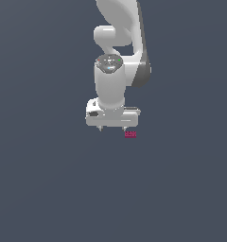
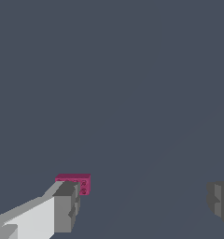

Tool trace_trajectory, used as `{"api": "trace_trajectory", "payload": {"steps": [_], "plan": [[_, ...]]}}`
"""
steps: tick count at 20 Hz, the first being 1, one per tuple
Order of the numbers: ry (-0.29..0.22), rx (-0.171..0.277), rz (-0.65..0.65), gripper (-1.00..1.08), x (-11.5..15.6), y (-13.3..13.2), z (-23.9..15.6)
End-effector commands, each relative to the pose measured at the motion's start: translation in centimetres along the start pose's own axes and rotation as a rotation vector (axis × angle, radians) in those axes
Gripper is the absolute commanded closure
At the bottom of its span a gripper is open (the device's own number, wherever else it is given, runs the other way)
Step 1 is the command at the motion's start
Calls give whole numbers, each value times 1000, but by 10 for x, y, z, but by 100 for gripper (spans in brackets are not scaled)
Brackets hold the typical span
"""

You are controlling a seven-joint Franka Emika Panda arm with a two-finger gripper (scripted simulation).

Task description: Pick up the object and move it to a goal position.

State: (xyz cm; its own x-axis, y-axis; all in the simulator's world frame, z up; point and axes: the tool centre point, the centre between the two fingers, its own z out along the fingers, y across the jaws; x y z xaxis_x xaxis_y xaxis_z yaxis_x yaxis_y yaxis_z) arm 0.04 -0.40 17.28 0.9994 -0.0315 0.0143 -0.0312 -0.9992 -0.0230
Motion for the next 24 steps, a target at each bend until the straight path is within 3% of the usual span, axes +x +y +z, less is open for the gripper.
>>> {"api": "trace_trajectory", "payload": {"steps": [1,10,24], "plan": [[0,0,0,-92,0,0,0],[-46,-13,-21,-92,-12,17,15],[-43,-12,71,-92,-14,8,21]]}}
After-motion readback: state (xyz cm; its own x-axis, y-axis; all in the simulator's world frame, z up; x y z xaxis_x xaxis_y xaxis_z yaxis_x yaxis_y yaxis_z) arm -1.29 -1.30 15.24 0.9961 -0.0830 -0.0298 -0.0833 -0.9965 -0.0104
